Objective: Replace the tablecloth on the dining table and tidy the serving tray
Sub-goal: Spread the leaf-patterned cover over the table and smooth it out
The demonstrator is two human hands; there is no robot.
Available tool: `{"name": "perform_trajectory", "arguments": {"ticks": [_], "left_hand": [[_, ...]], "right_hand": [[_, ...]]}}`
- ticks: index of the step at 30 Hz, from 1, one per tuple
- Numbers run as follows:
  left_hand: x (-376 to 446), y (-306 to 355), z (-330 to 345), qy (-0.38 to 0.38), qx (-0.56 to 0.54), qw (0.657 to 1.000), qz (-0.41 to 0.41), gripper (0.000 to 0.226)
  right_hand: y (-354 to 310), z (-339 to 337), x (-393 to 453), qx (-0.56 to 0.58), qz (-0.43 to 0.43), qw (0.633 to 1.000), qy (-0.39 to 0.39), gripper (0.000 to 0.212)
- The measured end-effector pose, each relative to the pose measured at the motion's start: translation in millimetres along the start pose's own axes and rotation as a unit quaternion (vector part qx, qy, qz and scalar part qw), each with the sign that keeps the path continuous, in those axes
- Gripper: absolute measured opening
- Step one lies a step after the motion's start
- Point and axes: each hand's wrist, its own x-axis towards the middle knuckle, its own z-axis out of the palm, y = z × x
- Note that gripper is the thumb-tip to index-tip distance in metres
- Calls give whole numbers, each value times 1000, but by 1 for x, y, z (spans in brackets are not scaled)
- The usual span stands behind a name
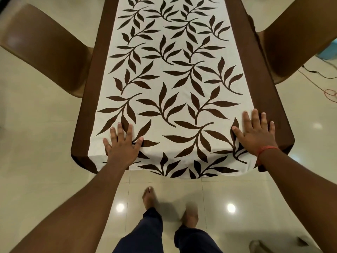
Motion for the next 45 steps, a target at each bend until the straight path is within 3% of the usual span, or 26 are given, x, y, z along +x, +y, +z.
{"name": "perform_trajectory", "arguments": {"ticks": [33, 45], "left_hand": [[-45, -8, 19, 12, 11, 1000, -7, 77], [-45, -8, -13, -19, 16, 1000, 6, 75]], "right_hand": [[4, 14, -41, -19, 2, 1000, 2, 77], [-14, -7, -38, 0, 16, 999, -39, 79]]}}
